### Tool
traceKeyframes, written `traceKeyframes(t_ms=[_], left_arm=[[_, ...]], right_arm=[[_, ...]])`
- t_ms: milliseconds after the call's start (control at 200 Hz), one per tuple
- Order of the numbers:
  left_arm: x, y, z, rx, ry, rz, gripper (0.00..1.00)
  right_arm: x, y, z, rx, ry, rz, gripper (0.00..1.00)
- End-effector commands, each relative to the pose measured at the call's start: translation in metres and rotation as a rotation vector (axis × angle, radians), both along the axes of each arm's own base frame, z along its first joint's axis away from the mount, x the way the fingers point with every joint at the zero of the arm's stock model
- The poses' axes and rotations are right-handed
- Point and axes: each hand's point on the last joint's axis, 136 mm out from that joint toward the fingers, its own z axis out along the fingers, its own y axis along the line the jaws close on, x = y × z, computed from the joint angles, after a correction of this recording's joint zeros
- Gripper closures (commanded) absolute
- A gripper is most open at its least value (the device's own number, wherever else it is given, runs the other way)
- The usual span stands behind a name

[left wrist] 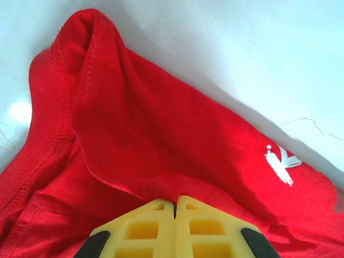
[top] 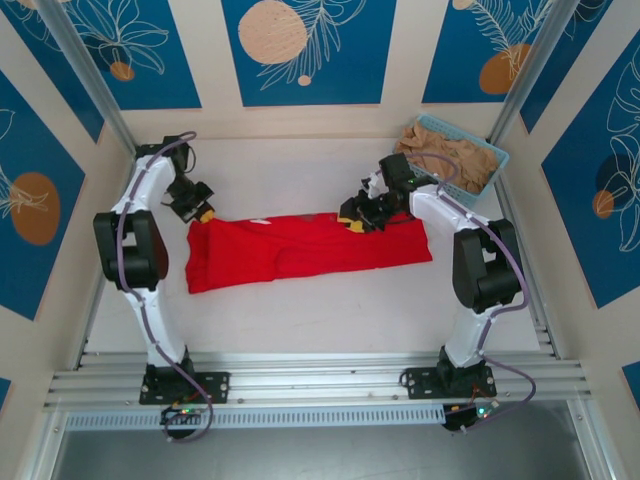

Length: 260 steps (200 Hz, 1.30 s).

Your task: Fold and stack the t-shirts

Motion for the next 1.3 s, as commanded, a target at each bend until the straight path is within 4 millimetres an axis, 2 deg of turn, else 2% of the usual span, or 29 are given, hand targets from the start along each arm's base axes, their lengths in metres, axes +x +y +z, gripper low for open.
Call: traceKeyframes(t_ms=[0, 130, 370, 485, 570, 615, 690, 735, 795, 860, 960, 1050, 1125, 1295], left_arm=[[-0.001, 0.0, -0.002, -0.005, 0.039, -0.025, 1.0], [0.011, 0.002, -0.015, 0.008, 0.053, -0.021, 1.0], [0.019, 0.014, -0.055, 0.074, 0.11, -0.034, 1.0], [0.027, 0.016, -0.067, 0.086, 0.099, -0.048, 1.0], [0.029, 0.023, -0.067, 0.126, 0.087, -0.06, 0.91], [0.028, 0.028, -0.06, 0.167, 0.079, -0.069, 0.81], [0.024, 0.038, -0.036, 0.269, 0.046, -0.084, 0.64], [0.019, 0.039, -0.018, 0.317, 0.01, -0.09, 0.58], [0.008, 0.027, 0.005, 0.329, -0.042, -0.092, 0.57], [-0.01, 0.0, 0.01, 0.265, -0.067, -0.087, 0.59], [-0.04, -0.052, -0.014, 0.107, -0.026, -0.049, 0.64], [-0.052, -0.08, -0.04, 0.034, 0.013, -0.004, 0.68], [-0.049, -0.088, -0.054, 0.02, 0.043, 0.026, 0.71], [-0.03, -0.078, -0.08, 0.062, 0.098, 0.048, 0.73]], right_arm=[[-0.007, -0.003, -0.001, 0.002, 0.031, -0.006, 0.65], [-0.008, -0.003, -0.001, 0.0, 0.032, -0.004, 0.65], [-0.012, -0.005, 0.0, -0.009, 0.031, -0.002, 0.65], [-0.016, -0.008, -0.002, -0.019, 0.032, -0.003, 0.65], [-0.018, -0.013, -0.006, -0.039, 0.033, -0.013, 0.65], [-0.018, -0.018, -0.008, -0.053, 0.034, -0.024, 0.65], [-0.015, -0.035, -0.014, -0.104, 0.042, -0.069, 0.65], [-0.012, -0.048, -0.018, -0.14, 0.047, -0.101, 0.66], [-0.008, -0.066, -0.025, -0.189, 0.066, -0.151, 0.66], [-0.002, -0.082, -0.034, -0.225, 0.084, -0.187, 0.68], [0.009, -0.107, -0.056, -0.338, 0.13, -0.226, 0.7], [0.016, -0.128, -0.078, -0.438, 0.199, -0.241, 0.73], [0.019, -0.14, -0.092, -0.51, 0.252, -0.237, 0.73], [0.012, -0.155, -0.113, -0.622, 0.351, -0.205, 0.75]])
